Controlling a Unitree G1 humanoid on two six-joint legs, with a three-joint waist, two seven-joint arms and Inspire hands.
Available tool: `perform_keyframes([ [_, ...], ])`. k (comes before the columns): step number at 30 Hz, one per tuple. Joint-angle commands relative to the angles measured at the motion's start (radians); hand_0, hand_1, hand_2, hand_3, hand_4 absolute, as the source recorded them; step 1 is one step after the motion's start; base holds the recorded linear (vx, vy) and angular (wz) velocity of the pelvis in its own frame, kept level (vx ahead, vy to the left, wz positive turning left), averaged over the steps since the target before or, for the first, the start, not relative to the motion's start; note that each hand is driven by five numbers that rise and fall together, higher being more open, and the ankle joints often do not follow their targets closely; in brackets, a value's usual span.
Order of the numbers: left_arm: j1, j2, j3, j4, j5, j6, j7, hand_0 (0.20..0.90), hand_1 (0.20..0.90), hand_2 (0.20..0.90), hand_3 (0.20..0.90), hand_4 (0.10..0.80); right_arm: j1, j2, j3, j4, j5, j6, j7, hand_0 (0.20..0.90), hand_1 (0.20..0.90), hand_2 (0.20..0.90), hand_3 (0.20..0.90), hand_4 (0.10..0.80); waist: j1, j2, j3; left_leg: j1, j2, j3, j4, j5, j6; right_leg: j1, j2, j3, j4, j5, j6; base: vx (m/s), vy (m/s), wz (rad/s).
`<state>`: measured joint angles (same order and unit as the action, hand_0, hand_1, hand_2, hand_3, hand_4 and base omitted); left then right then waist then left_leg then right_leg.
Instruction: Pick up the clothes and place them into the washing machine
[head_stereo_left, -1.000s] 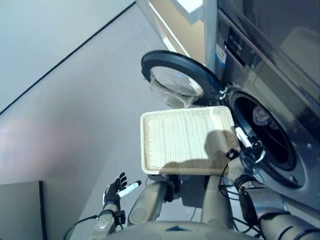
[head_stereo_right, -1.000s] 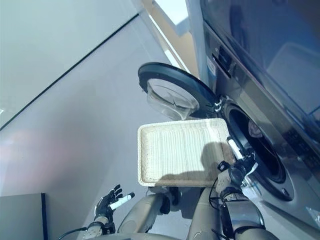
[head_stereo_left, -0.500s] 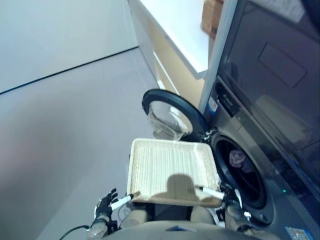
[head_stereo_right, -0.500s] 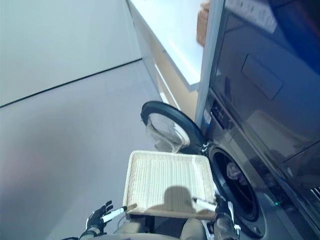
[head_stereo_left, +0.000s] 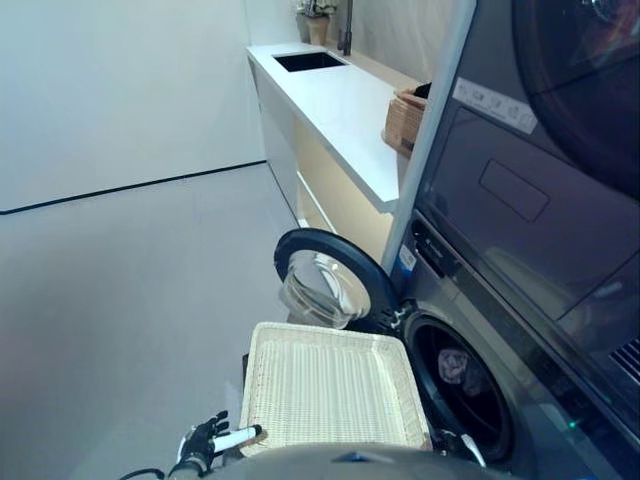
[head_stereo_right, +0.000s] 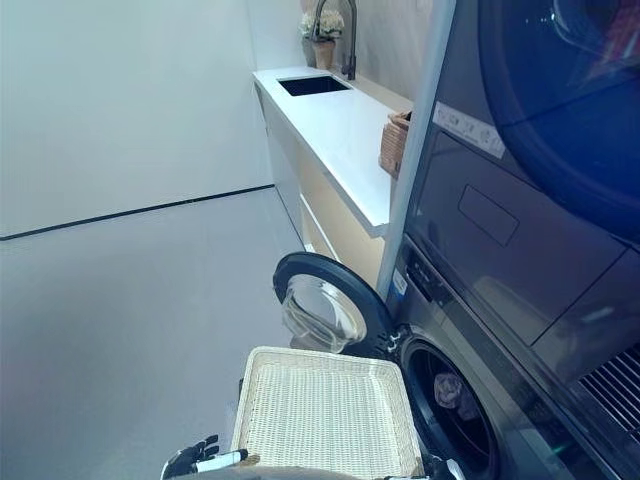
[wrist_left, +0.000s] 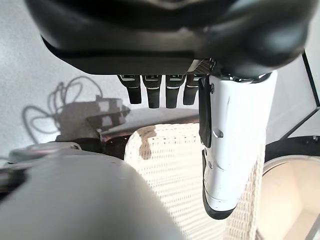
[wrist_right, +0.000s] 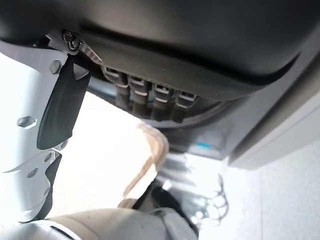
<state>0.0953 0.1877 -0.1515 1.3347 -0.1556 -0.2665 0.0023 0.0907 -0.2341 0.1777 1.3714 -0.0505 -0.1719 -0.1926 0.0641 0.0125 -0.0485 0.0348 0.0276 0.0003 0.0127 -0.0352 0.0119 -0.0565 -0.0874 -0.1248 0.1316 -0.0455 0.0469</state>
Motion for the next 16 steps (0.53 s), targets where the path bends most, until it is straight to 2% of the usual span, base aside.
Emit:
perform_keyframes([
  [1,-0.043,-0.027,0.006,0.037,0.059,-0.018,-0.021,0.9,0.9,0.9,0.9,0.8,0.023,0.031,0.01,0.067,-0.01,0.019,0.027,0.9,0.9,0.9,0.9,0.8,-0.001,-0.032,-0.018,-0.008,-0.075,0.037,-0.041,0.052,-0.019,0.086,0.004,-0.018,-0.106,0.065,0.033,0.076,0.014,0.14],
  [6,-0.047,-0.028,-0.034,0.015,0.095,-0.02,-0.026,0.9,0.9,0.9,0.9,0.8,0.022,0.025,-0.01,0.067,0.015,0.018,0.034,0.9,0.9,0.9,0.9,0.8,-0.001,-0.033,-0.029,-0.006,-0.072,0.026,-0.041,0.046,-0.018,0.088,0.001,-0.026,-0.101,0.057,0.036,0.021,0.009,0.08],
  [16,-0.043,-0.025,-0.025,0.031,0.105,-0.004,-0.036,0.9,0.9,0.9,0.9,0.8,0.029,0.018,-0.015,0.071,0.013,0.021,0.041,0.9,0.9,0.9,0.9,0.8,0.002,-0.033,-0.037,-0.005,-0.073,0.02,-0.048,0.047,-0.019,0.093,0.0,-0.034,-0.106,0.056,0.038,0.0,-0.003,0.03],
])
